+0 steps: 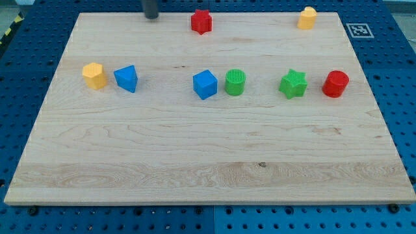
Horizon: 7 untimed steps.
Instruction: Place the red star diagonal top left to the cube
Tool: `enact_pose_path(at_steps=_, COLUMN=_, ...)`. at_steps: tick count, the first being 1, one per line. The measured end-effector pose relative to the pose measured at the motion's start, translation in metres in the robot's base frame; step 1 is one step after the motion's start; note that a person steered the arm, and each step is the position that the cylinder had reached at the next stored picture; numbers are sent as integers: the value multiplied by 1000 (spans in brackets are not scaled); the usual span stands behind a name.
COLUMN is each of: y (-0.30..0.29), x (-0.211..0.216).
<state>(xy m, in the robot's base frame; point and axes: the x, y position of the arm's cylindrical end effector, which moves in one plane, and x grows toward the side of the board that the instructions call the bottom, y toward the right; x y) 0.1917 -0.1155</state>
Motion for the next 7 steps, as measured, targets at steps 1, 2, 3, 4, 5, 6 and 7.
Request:
enact_pose_path(at_steps=1, y=75, x=1)
enact_pose_path(at_steps=2, y=158, x=2)
enact_pose_path(at_steps=3, y=160, x=5)
enact_pose_path(at_steps=4, y=150, x=21)
enact_pose_path(at_steps=5, y=135, x=42)
enact_pose_path(at_steps=6, y=125, x=45)
enact_pose_path(at_steps=7, y=124, x=37)
